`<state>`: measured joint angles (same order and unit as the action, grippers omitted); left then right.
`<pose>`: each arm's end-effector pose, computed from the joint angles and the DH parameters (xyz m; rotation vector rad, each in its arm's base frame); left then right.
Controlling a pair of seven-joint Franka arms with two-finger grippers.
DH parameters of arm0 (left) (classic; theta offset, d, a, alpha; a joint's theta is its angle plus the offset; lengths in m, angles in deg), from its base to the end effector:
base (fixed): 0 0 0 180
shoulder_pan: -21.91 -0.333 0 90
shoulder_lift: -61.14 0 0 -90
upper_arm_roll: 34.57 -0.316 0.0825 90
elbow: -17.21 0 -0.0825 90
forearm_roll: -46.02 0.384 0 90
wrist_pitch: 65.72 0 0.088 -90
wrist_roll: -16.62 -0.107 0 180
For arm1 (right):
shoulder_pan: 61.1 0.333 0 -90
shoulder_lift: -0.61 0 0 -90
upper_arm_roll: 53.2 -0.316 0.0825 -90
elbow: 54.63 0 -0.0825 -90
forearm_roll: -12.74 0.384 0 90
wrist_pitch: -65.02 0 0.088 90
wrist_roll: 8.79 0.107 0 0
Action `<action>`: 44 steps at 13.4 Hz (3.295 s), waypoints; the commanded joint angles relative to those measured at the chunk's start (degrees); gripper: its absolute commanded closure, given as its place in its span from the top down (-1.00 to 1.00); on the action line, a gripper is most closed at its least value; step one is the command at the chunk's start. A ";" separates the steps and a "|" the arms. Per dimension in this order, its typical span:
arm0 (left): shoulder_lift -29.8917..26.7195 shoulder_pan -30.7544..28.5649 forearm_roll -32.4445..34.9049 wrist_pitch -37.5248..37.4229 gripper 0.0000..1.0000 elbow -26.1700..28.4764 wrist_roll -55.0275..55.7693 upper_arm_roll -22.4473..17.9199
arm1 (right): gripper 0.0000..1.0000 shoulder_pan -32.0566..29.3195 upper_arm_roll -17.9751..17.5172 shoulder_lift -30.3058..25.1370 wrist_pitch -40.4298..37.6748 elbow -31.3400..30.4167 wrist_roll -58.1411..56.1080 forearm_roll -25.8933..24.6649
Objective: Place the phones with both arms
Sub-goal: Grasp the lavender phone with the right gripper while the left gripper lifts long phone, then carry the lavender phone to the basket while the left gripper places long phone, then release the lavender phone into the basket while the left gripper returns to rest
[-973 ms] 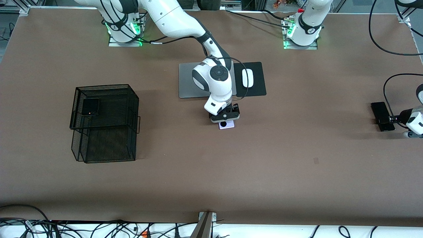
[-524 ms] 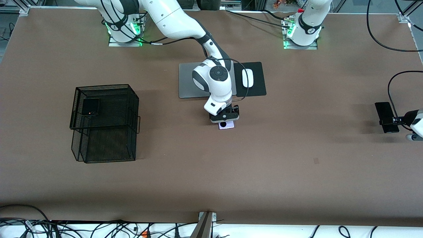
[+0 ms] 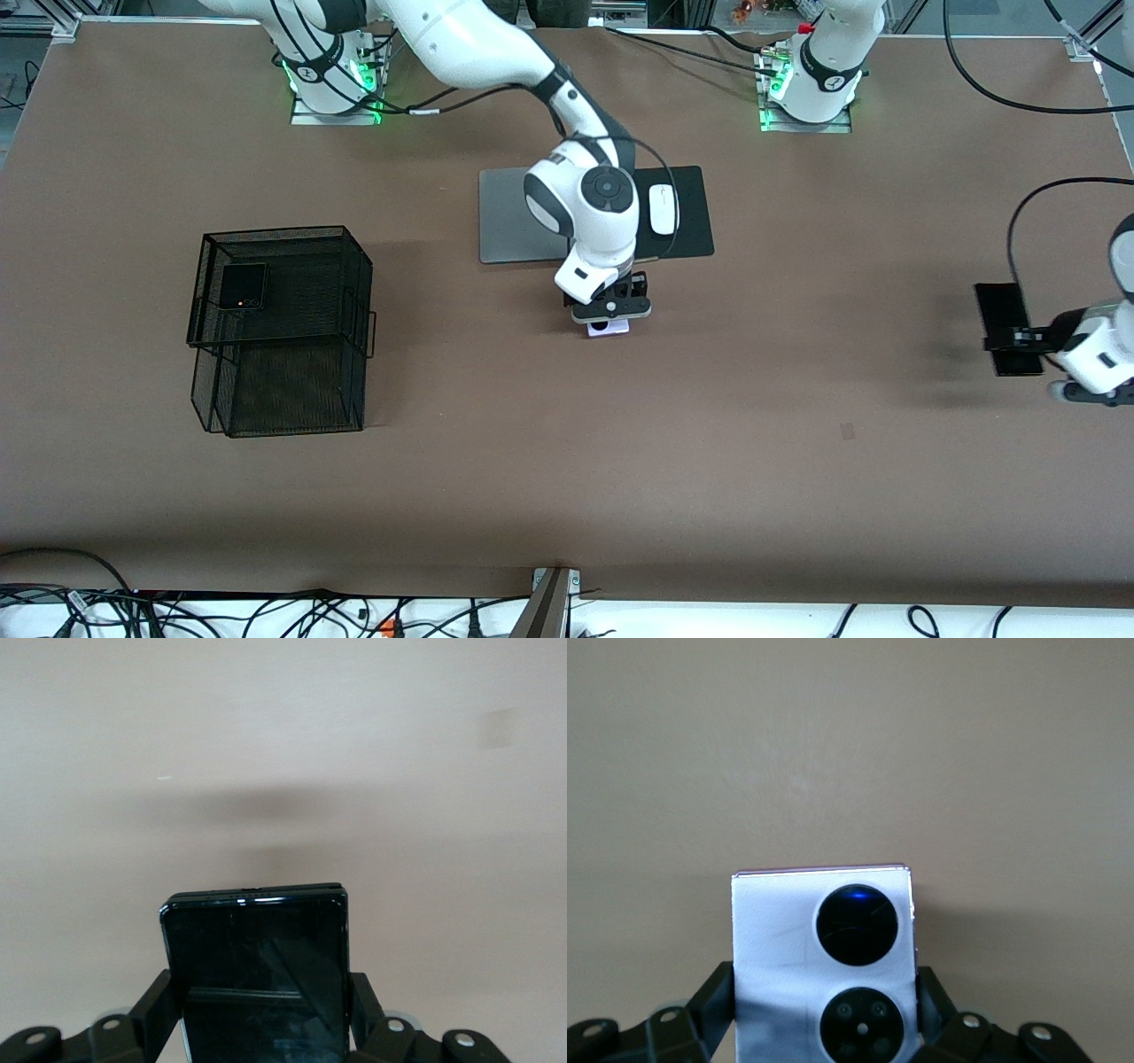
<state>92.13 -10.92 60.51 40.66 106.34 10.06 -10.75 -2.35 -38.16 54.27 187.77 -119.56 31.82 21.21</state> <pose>0.6491 0.1608 0.3388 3.1223 -0.0301 -0.2981 0.5104 0.5863 0.2559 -3.1217 -0.1469 -0.1979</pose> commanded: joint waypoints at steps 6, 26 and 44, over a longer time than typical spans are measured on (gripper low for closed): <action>3.70 15.04 -1.13 -3.20 0.03 -2.80 16.20 6.51 | -0.37 -8.21 6.21 -20.50 -20.97 -9.22 -16.57 0.94; 24.11 46.11 -1.40 31.07 1.00 -8.18 44.97 4.48 | -0.37 -30.72 16.25 -11.30 -5.70 -21.90 -51.86 15.97; -10.13 25.88 -3.66 -13.04 1.00 -9.07 7.50 -1.38 | 1.00 -28.71 19.06 -17.54 -24.56 -8.48 -49.68 11.31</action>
<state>88.39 16.04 58.82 29.32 95.94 26.80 -9.11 -32.30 -19.27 36.79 168.45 -132.48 -19.89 33.86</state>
